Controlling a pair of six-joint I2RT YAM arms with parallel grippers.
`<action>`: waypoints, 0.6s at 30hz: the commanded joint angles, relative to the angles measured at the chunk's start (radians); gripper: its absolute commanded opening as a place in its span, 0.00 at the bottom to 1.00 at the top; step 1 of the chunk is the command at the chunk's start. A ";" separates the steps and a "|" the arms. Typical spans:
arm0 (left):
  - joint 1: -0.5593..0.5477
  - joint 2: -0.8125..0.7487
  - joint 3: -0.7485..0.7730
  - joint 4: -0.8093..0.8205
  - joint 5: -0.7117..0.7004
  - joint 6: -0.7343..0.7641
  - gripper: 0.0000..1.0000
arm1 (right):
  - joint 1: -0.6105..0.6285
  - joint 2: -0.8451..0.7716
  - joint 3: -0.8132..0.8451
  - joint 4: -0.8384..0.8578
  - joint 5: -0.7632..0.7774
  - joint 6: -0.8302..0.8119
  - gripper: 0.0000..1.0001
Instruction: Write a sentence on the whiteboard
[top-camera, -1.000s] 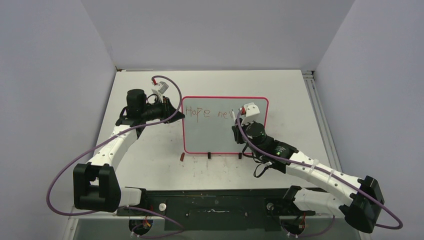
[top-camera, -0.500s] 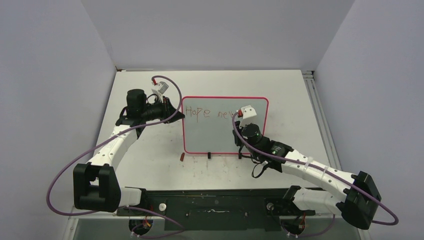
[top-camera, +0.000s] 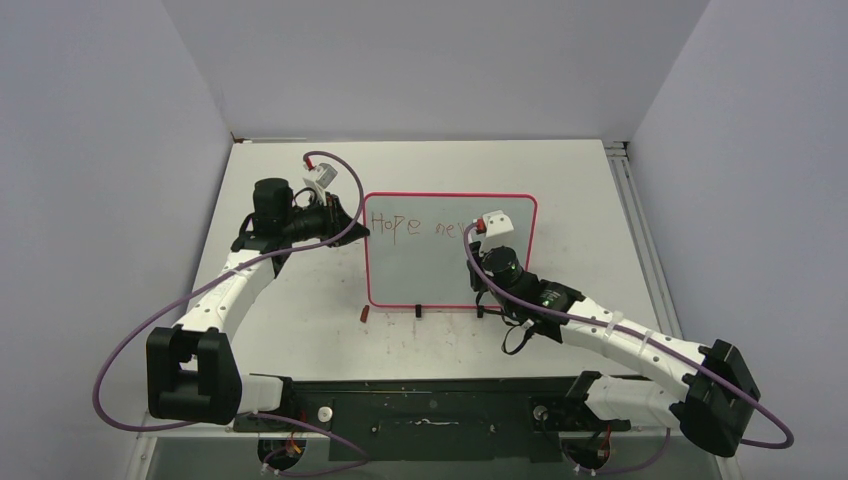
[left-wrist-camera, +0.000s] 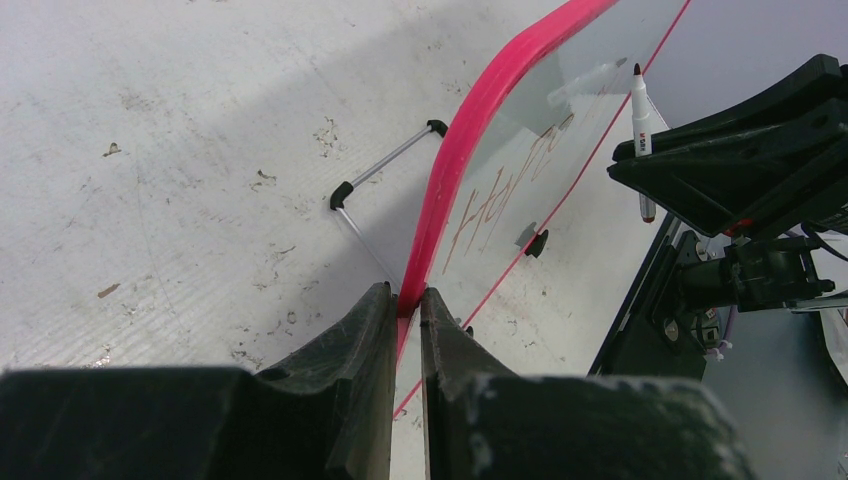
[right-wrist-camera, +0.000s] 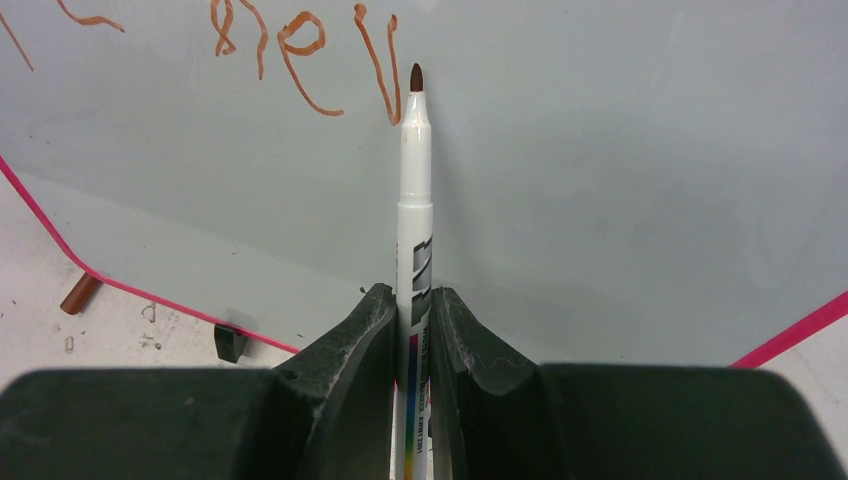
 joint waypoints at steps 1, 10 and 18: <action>-0.001 -0.028 0.010 0.035 -0.002 0.000 0.00 | -0.012 0.011 0.002 0.010 0.029 0.015 0.05; -0.001 -0.029 0.010 0.034 -0.001 0.000 0.00 | -0.024 0.027 0.002 -0.005 0.017 0.030 0.05; -0.001 -0.031 0.009 0.034 0.000 -0.001 0.00 | -0.033 0.021 0.004 -0.023 0.030 0.047 0.05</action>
